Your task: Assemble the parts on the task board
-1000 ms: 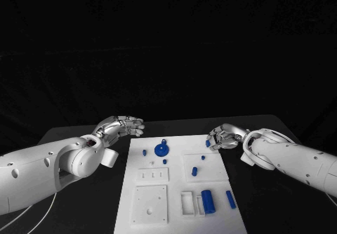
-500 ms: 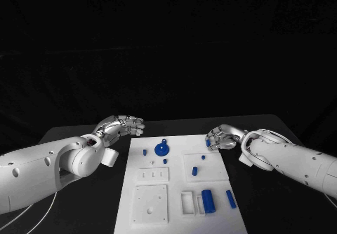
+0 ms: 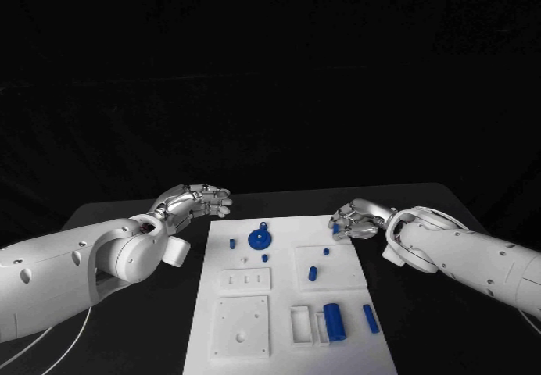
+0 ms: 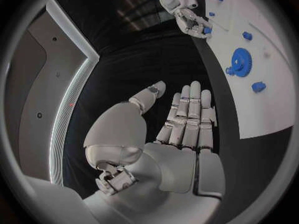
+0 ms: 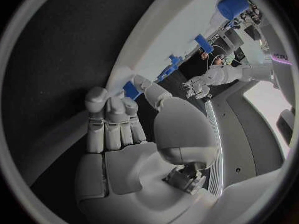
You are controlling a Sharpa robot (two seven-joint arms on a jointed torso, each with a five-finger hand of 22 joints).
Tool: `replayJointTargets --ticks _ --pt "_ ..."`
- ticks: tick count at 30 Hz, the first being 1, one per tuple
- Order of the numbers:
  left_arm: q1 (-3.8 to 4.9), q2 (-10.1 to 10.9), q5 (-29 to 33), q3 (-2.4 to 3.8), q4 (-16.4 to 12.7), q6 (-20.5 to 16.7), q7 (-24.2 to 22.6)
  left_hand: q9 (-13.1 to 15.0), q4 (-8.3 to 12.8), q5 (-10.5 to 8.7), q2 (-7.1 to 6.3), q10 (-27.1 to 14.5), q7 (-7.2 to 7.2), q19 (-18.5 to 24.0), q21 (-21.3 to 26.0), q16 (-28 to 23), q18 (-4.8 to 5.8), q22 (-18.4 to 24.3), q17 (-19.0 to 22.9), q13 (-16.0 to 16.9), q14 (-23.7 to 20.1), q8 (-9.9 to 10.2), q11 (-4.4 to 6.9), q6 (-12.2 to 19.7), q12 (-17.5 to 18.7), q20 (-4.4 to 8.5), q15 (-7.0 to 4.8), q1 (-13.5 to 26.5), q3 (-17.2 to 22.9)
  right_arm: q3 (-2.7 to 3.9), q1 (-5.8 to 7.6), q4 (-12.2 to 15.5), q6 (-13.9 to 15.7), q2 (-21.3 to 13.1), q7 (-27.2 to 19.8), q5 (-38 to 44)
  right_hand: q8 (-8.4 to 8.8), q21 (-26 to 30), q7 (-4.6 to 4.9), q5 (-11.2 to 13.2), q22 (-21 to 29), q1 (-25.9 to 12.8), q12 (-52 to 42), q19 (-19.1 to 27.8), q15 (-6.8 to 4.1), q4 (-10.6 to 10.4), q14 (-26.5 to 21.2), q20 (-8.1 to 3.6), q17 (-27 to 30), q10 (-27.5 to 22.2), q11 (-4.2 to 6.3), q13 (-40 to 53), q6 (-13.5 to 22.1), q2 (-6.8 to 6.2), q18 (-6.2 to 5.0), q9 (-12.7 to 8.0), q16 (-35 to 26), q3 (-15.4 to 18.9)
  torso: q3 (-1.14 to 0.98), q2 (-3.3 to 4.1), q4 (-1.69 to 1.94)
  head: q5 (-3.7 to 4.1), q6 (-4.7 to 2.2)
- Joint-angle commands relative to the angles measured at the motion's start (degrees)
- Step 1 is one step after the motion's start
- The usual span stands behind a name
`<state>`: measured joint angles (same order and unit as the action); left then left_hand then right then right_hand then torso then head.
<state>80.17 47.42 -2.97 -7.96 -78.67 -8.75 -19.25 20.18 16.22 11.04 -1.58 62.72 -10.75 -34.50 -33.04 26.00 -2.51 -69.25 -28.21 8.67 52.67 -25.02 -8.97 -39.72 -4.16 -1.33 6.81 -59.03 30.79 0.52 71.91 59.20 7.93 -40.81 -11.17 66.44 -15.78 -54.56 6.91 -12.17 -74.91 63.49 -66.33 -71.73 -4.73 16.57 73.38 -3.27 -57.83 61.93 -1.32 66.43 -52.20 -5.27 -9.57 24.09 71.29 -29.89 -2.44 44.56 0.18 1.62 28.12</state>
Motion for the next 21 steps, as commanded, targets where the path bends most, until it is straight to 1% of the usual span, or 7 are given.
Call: replayJointTargets --ticks 1,5,8,10,14,19,21 --pt "0.05 -0.1 0.2 0.03 0.0 0.9 -0.4 0.1 0.1 0.13 0.14 0.3 -1.06 0.3 -0.2 -0.4 0.26 0.1 0.0 0.1 -0.1 0.2 0.05 -0.3 0.0 -0.11 0.34 -0.1 -0.3 -0.09 -0.20 -0.1 -1.2 0.1 0.0 0.3 -0.38 -0.3 0.75 0.7 -1.0 -0.2 -0.2 0.1 -0.40 0.0 -0.1 -0.24 -0.1 0.5 0.16 -0.1 -0.4 0.57 -5.43 -0.1 -0.3 -0.7 -0.02 0.00 0.00 -0.02 0.03" --pt "0.05 -0.1 0.2 0.03 0.0 0.9 -0.4 0.1 0.1 0.13 0.14 0.3 -1.06 0.3 -0.2 -0.4 0.26 0.1 -0.1 0.1 -0.1 0.2 0.05 -0.2 0.0 -0.11 0.34 -0.1 -0.3 -0.09 -0.20 -0.3 -1.2 0.2 0.0 0.3 -0.47 -0.3 0.63 2.2 -1.0 -0.5 -0.2 0.1 -0.51 0.0 -0.1 -0.25 -0.2 0.5 0.29 -0.2 -0.7 0.79 -5.43 -0.1 -0.3 -2.2 -0.03 -0.01 0.01 -0.03 0.06" --pt "0.05 -0.1 0.2 0.03 -0.1 0.8 -0.5 0.1 0.1 0.13 0.14 0.3 -1.06 0.3 -0.2 -0.4 0.26 0.1 -0.1 0.1 -0.1 0.2 0.05 -0.2 0.0 -0.11 0.34 -0.1 -0.3 -0.10 -0.26 -0.4 -1.2 0.3 0.0 0.3 -0.45 -0.3 0.58 4.8 -0.9 -0.9 -0.2 0.0 -0.54 -0.3 0.0 -0.22 -0.2 0.4 0.31 -0.3 -0.9 1.26 -5.43 -0.2 -0.4 -4.1 -0.02 -0.02 0.03 -0.01 0.05" --pt "0.05 0.0 0.2 0.02 -0.1 0.7 -0.5 0.1 0.1 0.13 0.13 0.3 -1.06 0.3 -0.2 -0.4 0.26 0.1 -0.1 0.1 -0.1 0.2 0.05 -0.2 0.0 -0.11 0.34 -0.1 -0.3 -0.10 -0.33 -0.5 -1.1 0.4 0.0 0.3 -0.46 -0.3 0.57 6.1 -0.9 -1.1 -0.2 -0.1 -0.55 -0.3 0.0 -0.22 -0.2 0.4 0.33 -0.3 -1.0 1.23 -5.43 -0.2 -0.5 -5.4 -0.02 -0.01 0.05 0.00 0.06" --pt "0.05 0.0 0.2 0.02 -0.1 0.7 -0.5 0.1 0.1 0.13 0.12 0.3 -1.06 0.3 -0.2 -0.4 0.26 0.1 -0.1 0.1 -0.1 0.3 0.04 -0.2 0.0 -0.11 0.34 -0.1 -0.3 -0.10 -0.42 -0.5 -0.9 0.4 0.0 0.3 -0.54 -0.4 0.52 7.0 -1.0 -1.3 -0.2 -0.2 -0.60 -0.3 0.1 -0.24 -0.3 0.5 0.37 -0.3 -1.2 1.23 -5.43 -0.2 -0.5 -6.6 -0.07 -0.02 0.00 -0.03 0.07" --pt "0.05 0.0 0.2 0.02 -0.1 0.7 -0.5 0.1 0.1 0.13 0.11 0.3 -1.07 0.3 -0.2 -0.4 0.26 0.1 -0.1 0.1 -0.1 0.3 0.03 -0.2 0.0 -0.11 0.34 -0.1 -0.3 -0.11 -0.45 -0.5 -0.5 0.4 0.0 0.3 -0.56 -0.4 0.50 7.3 -1.0 -1.5 -0.3 -0.2 -0.63 -0.2 0.1 -0.27 -0.3 0.5 0.40 -0.4 -1.3 0.96 -5.43 -0.2 -0.5 -7.0 -0.04 -0.02 0.00 0.00 0.01" --pt "0.05 0.0 0.2 0.02 -0.1 0.7 -0.4 0.1 0.1 0.13 0.10 0.2 -1.07 0.3 -0.2 -0.4 0.26 0.1 -0.1 0.1 -0.1 0.3 0.03 -0.2 0.0 -0.11 0.34 -0.1 -0.3 -0.11 -0.45 -0.4 -0.5 0.4 0.0 0.3 -0.36 -0.5 0.57 6.7 -1.0 -1.7 -0.3 -0.3 -0.58 0.0 0.1 -0.32 -0.4 0.5 0.34 -0.3 -0.9 0.34 -5.43 -0.3 -0.5 -6.9 -0.03 -0.01 0.00 0.00 -0.01"
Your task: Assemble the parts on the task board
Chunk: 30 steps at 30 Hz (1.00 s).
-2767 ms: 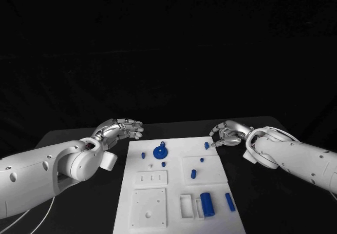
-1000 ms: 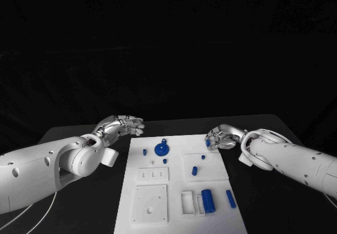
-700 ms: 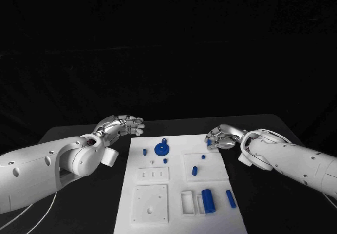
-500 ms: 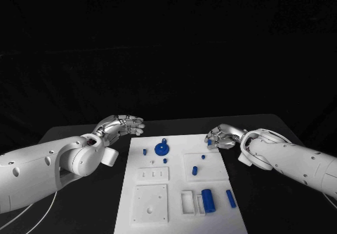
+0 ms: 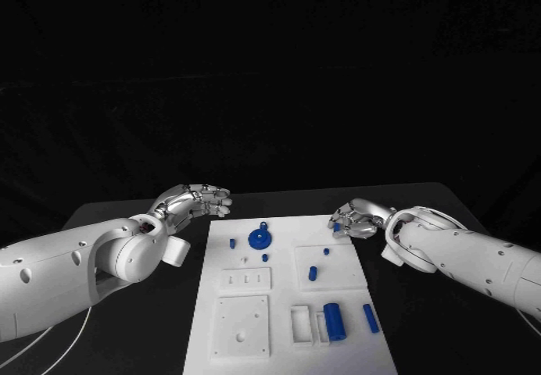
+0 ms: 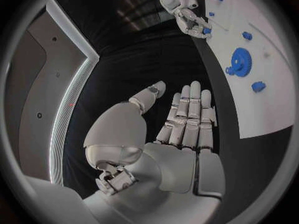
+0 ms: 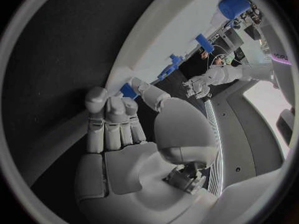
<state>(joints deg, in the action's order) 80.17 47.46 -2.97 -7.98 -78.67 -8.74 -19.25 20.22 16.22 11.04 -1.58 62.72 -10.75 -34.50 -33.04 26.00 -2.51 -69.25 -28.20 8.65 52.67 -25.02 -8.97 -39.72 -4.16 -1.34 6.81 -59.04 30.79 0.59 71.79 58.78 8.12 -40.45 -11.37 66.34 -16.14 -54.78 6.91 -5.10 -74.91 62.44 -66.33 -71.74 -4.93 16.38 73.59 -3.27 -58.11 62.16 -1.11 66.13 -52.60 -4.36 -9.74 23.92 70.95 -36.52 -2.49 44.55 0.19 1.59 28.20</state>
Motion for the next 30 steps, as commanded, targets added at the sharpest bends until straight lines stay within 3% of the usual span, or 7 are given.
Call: replayJointTargets --ticks 1,2,4,8,16,30 --pt "0.05 -0.1 0.2 0.03 -0.1 0.7 -0.4 0.1 0.1 0.13 0.10 0.2 -1.07 0.3 -0.2 -0.4 0.26 0.1 -0.1 0.1 -0.1 0.3 0.03 -0.2 0.0 -0.10 0.34 -0.1 -0.3 -0.18 -0.33 0.0 -0.5 0.0 0.3 0.4 0.10 -0.3 0.63 -1.1 -1.0 -0.7 -0.3 -0.3 -0.33 0.3 -0.1 -0.37 -0.1 0.2 0.07 0.0 -0.3 -0.91 -5.26 -0.2 -0.1 0.0 0.02 0.00 -0.01 0.04 -0.07" --pt "0.05 -0.1 0.2 0.03 -0.1 0.7 -0.4 0.1 0.1 0.13 0.10 0.2 -1.07 0.3 -0.2 -0.4 0.26 0.1 -0.1 0.1 -0.1 0.3 0.03 -0.2 0.0 -0.10 0.34 -0.1 -0.3 -0.18 -0.33 0.0 -0.3 0.1 0.3 0.4 0.26 -0.4 0.76 -2.2 -1.1 -0.7 -0.4 -0.2 -0.21 0.3 -0.1 -0.45 -0.2 0.2 -0.05 0.0 0.1 -1.46 -5.26 -0.3 -0.1 0.5 0.02 0.00 -0.01 0.04 -0.07" --pt "0.05 -0.1 0.2 0.03 -0.1 0.7 -0.4 0.1 0.1 0.13 0.09 0.2 -1.07 0.3 -0.2 -0.4 0.26 0.1 -0.1 0.1 -0.1 0.3 0.03 -0.2 0.1 -0.11 0.34 -0.1 -0.3 -0.18 -0.34 0.1 0.0 0.1 0.3 0.4 0.89 -0.6 1.34 -6.8 -1.1 -1.4 -0.5 -0.1 0.16 0.5 -0.2 -0.59 -0.3 -0.1 -0.51 0.0 1.6 -2.70 -5.26 -0.4 -0.1 3.4 0.02 0.01 -0.01 0.05 -0.07" --pt "0.05 0.0 0.2 0.03 -0.1 0.7 -0.4 0.1 0.1 0.13 0.08 0.2 -1.07 0.4 -0.2 -0.4 0.26 0.1 -0.1 0.1 -0.1 0.3 0.02 -0.2 0.1 -0.11 0.34 -0.1 -0.3 -0.18 -0.35 0.2 0.8 0.0 0.5 0.4 2.04 -0.6 2.11 -9.1 -1.1 -0.6 -0.5 0.5 0.99 0.5 -0.6 -0.71 -0.5 -0.8 -1.33 0.0 4.2 -3.79 -5.26 -0.8 -0.1 7.7 0.02 -0.01 0.00 0.09 -0.05" --pt "0.05 0.0 0.2 0.03 -0.1 0.7 -0.4 0.1 0.1 0.12 0.04 0.2 -1.09 0.4 -0.3 -0.4 0.26 0.1 -0.1 0.1 -0.1 0.4 0.00 -0.2 0.1 -0.10 0.34 -0.1 -0.3 -0.18 -0.45 0.4 4.1 -0.2 0.1 0.2 3.21 -0.3 3.08 -9.5 -1.0 0.5 -0.6 1.1 1.94 0.5 -1.0 -0.59 -0.7 -1.7 -2.30 0.0 6.9 -3.97 -5.26 -1.1 -0.1 11.8 0.03 -0.03 -0.03 0.30 -0.19" --pt "0.05 0.2 0.2 0.03 -0.3 0.7 -0.4 0.1 0.1 0.12 0.03 0.2 -1.10 0.4 -0.3 -0.4 0.25 0.1 -0.1 0.1 -0.1 0.4 -0.02 -0.1 0.1 -0.10 0.34 -0.2 -0.3 -0.18 -0.73 1.5 7.8 -1.3 1.6 0.1 2.40 -0.5 2.80 -10.5 -0.9 -0.1 -1.1 0.5 1.72 0.3 -0.6 -0.70 -0.8 -1.5 -2.04 -0.2 5.7 -3.33 -5.26 -0.8 0.2 13.4 -0.01 -0.04 -0.09 0.77 -0.51"
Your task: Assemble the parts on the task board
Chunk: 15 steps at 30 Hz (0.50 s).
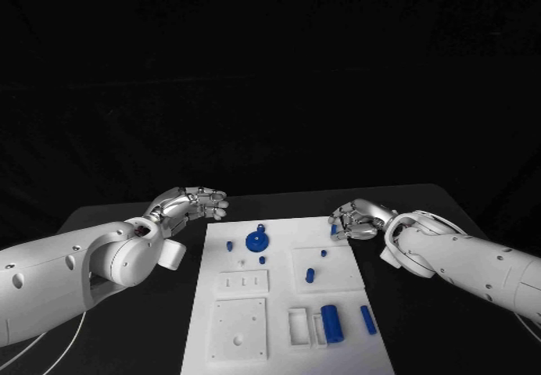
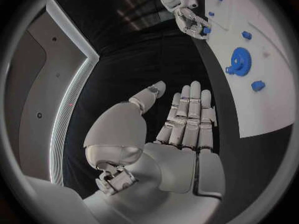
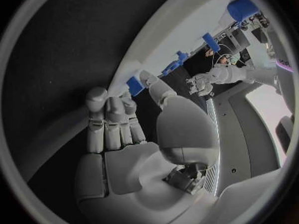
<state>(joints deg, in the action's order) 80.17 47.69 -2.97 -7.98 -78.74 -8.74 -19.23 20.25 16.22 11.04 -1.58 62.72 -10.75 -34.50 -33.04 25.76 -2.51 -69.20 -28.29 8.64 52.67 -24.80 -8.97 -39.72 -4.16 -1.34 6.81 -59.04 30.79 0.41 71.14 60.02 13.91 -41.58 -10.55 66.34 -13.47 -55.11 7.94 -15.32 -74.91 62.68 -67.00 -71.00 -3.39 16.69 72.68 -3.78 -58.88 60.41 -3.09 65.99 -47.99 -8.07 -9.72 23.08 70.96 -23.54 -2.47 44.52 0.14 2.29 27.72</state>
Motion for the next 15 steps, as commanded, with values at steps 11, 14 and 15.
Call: replayJointTargets --ticks 11,14,15 --pt "0.05 0.1 0.2 0.03 -0.2 0.7 -0.4 0.1 0.1 0.12 0.04 0.2 -1.10 0.4 -0.3 -0.2 0.25 0.1 -0.1 0.1 0.0 0.2 -0.02 -0.1 0.1 -0.10 0.34 -0.2 -0.3 0.00 -0.40 1.6 2.0 -0.9 1.3 0.1 -0.72 -0.1 1.40 -1.0 -0.8 -1.3 -0.5 -0.6 -0.16 0.0 0.6 -0.36 -0.1 0.5 0.29 -0.3 0.4 0.43 -5.28 0.2 0.2 1.1 -0.02 -0.01 0.00 0.30 -0.08" --pt "0.05 0.1 0.2 0.03 -0.2 0.7 -0.4 0.1 0.1 0.12 0.04 0.2 -1.10 0.4 -0.3 -0.2 0.25 0.1 -0.1 0.1 0.0 0.2 -0.02 -0.1 0.1 -0.10 0.34 -0.2 -0.3 0.00 -0.43 1.7 2.0 -0.8 1.3 0.1 -1.19 0.0 1.13 -1.1 -0.7 -1.5 -0.5 -0.7 -0.41 0.0 0.6 -0.44 -0.1 0.6 0.56 -0.4 -0.5 0.51 -5.28 0.4 0.2 1.3 -0.04 0.01 -0.03 0.35 -0.10" --pt "0.05 0.0 0.2 0.03 -0.2 0.8 -0.4 0.1 0.1 0.12 0.04 0.2 -1.10 0.4 -0.3 -0.2 0.25 0.1 -0.1 0.1 0.0 0.2 -0.02 -0.2 0.1 -0.10 0.34 -0.2 -0.3 0.00 -0.44 1.7 2.0 -0.8 1.4 0.1 -1.29 0.0 1.06 -1.1 -0.7 -1.5 -0.6 -0.7 -0.48 0.0 0.6 -0.46 -0.1 0.6 0.62 -0.5 -0.7 0.51 -5.28 0.5 0.2 1.4 -0.04 0.02 -0.04 0.36 -0.08"
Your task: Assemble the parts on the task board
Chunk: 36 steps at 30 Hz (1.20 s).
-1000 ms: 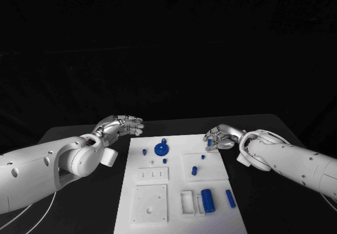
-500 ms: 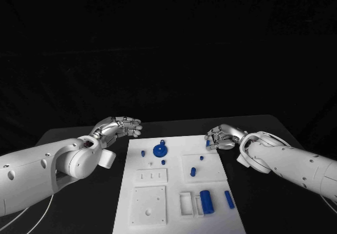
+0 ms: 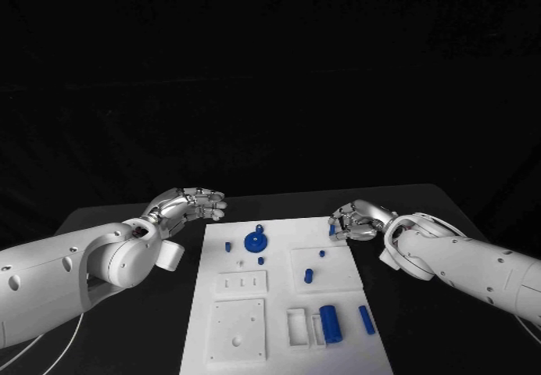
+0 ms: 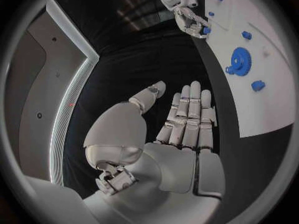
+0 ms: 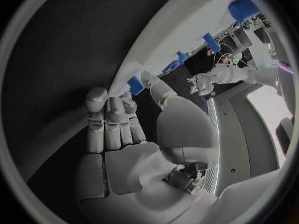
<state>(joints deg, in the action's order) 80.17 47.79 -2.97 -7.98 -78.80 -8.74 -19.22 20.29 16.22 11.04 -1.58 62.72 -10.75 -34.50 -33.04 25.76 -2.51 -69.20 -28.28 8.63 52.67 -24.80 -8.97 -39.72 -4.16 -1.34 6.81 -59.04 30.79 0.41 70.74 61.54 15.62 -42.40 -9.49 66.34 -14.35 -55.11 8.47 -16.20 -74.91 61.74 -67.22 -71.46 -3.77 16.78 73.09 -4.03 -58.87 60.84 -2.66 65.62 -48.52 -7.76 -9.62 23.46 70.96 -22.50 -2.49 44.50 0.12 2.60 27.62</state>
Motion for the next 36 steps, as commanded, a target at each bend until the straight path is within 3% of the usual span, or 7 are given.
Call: replayJointTargets --ticks 1,12,13,14,30,36 --pt "0.05 -0.1 0.2 0.03 -0.2 0.8 -0.4 0.1 0.1 0.13 0.04 0.2 -1.10 0.4 -0.3 -0.2 0.25 0.1 -0.1 0.1 0.0 0.2 -0.02 -0.2 0.1 -0.10 0.34 -0.2 -0.3 0.00 -0.06 0.2 0.3 0.1 0.3 0.1 -0.52 0.0 0.45 -0.3 -0.7 -0.6 -0.3 -0.3 -0.17 -0.1 0.3 -0.23 -0.1 0.2 0.26 -0.1 -0.3 0.22 -5.38 0.1 0.2 0.4 -0.02 0.05 -0.02 0.07 0.04" --pt "0.05 0.0 0.2 0.02 -0.1 0.7 -0.4 0.1 0.1 0.12 0.04 0.2 -1.10 0.4 -0.3 -0.2 0.25 0.1 -0.1 0.1 0.0 0.2 -0.02 -0.2 0.1 -0.10 0.34 -0.2 -0.3 0.00 -0.15 0.1 0.6 0.0 0.6 0.2 -1.34 0.1 -0.06 -0.3 -0.7 -0.7 -0.3 -0.4 -0.63 -0.1 0.3 -0.29 0.0 0.3 0.75 -0.3 -1.9 0.32 -5.38 0.5 0.1 0.5 0.00 0.08 0.10 0.24 0.16" --pt "0.05 0.0 0.2 0.02 -0.1 0.8 -0.4 0.1 0.1 0.12 0.04 0.2 -1.10 0.4 -0.3 -0.2 0.25 0.1 -0.1 0.1 0.0 0.2 -0.02 -0.2 0.1 -0.10 0.34 -0.2 -0.3 0.00 -0.15 0.1 0.6 0.0 0.6 0.2 -3.51 0.1 -0.99 -0.2 -0.7 -0.6 -0.3 -0.4 -1.24 -0.1 0.3 -0.27 0.0 0.4 1.55 -0.3 -5.6 0.72 -5.38 1.6 0.1 0.3 0.00 0.08 0.10 0.24 0.16" --pt "0.05 0.0 0.2 0.02 -0.1 0.8 -0.4 0.1 0.1 0.12 0.04 0.2 -1.10 0.4 -0.3 -0.2 0.25 0.1 -0.1 0.1 0.0 0.2 -0.02 -0.2 0.1 -0.10 0.34 -0.2 -0.3 0.00 -0.17 0.1 0.6 0.0 0.6 0.2 -3.65 0.1 -1.35 -0.1 -0.7 -0.7 -0.3 -0.5 -1.69 -0.1 0.3 -0.27 0.0 0.5 1.93 -0.4 -5.8 0.70 -5.38 1.7 0.0 0.3 0.01 0.07 0.09 0.27 0.18" --pt "0.03 -0.1 0.2 0.00 0.0 0.8 -0.4 0.1 0.1 0.12 0.04 0.2 -1.11 0.4 -0.3 -0.3 0.25 0.1 -0.1 0.1 0.0 0.3 -0.03 -0.2 0.2 -0.11 0.34 -0.2 -0.3 0.00 -0.39 -0.1 0.7 0.2 0.7 0.2 -3.94 0.2 -1.83 -0.1 -0.7 -0.9 -0.1 -0.6 -2.25 -0.1 0.4 -0.35 0.0 0.6 2.44 -0.6 -6.2 0.81 -5.38 2.3 -0.1 0.3 0.01 0.06 0.11 0.34 0.36" --pt "0.03 -0.1 0.2 0.00 0.0 0.8 -0.4 0.1 0.1 0.12 0.05 0.2 -1.11 0.4 -0.3 -0.3 0.25 0.1 -0.1 0.1 0.0 0.3 -0.03 -0.2 0.2 -0.11 0.34 -0.2 -0.3 0.00 -0.43 -0.2 1.0 0.3 0.6 0.2 -4.18 0.3 -2.05 0.5 -0.7 -0.7 0.0 -0.7 -2.47 -0.2 0.5 -0.41 0.0 0.7 2.67 -0.7 -6.6 1.40 -5.38 2.7 -0.2 -0.4 0.01 0.04 0.13 0.35 0.38"
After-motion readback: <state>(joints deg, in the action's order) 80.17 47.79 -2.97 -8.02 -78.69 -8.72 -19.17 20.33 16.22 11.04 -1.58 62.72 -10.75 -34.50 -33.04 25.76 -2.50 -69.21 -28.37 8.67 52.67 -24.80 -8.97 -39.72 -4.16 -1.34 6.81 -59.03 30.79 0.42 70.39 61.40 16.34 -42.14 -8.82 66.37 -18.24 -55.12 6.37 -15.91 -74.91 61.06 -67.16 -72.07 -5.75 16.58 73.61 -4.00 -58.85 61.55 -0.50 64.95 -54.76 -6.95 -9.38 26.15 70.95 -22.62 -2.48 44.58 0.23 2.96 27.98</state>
